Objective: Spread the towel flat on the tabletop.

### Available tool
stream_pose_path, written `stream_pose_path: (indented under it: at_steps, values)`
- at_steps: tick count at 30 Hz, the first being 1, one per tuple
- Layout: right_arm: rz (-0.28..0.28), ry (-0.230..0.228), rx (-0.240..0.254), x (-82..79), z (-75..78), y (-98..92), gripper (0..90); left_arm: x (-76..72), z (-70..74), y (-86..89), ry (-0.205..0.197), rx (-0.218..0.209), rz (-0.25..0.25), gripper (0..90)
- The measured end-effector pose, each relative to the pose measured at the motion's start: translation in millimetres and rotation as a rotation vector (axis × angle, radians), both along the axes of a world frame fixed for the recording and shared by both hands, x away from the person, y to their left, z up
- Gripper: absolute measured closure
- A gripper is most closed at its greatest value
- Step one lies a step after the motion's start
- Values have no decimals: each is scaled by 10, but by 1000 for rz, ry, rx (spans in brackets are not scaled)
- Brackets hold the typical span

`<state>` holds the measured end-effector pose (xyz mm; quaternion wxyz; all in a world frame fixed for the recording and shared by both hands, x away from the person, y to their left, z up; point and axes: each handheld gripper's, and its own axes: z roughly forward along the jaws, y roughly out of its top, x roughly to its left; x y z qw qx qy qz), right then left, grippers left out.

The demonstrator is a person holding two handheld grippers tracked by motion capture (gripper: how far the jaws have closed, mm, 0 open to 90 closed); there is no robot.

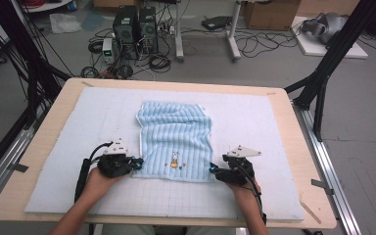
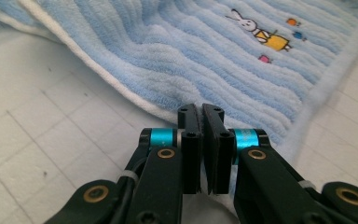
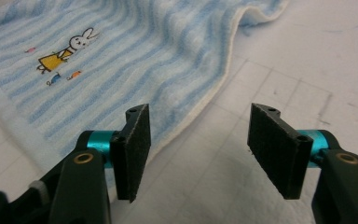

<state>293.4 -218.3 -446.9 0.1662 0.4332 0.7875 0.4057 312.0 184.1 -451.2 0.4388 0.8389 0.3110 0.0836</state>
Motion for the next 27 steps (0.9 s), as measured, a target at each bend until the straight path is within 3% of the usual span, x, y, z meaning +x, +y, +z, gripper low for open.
stream_pose_path:
  at_steps: [2, 4, 6, 8, 10, 13, 17, 23, 27]
  values:
    - [29, 21, 10, 11, -31, 43, 445, -25, -2, 13, 5, -6, -12, 856]
    - [46, 21, -37, 6, -42, 124, 468, -45, -1, 14, 10, -9, -16, 856]
    - [58, 22, -34, 9, -41, 167, 514, -56, -3, 15, 12, -14, -19, 856]
    - [49, 12, -53, 5, -39, 170, 615, -64, -4, 19, 20, -21, -25, 856]
    - [63, 27, -37, 8, -30, 151, 731, -78, -3, 20, 26, -25, -33, 856]
    - [103, 34, -59, -17, -9, 170, 859, -102, -3, 20, 36, -30, -50, 856]
    - [136, 47, -92, -66, 27, 170, 869, -161, -2, 36, 47, -38, -67, 856]
    - [177, 79, -70, -168, 52, 109, 869, -328, 10, 46, 59, -40, -102, 855]
    - [223, 95, -72, -323, 82, 85, 868, -450, 14, 56, 72, -39, -141, 854]
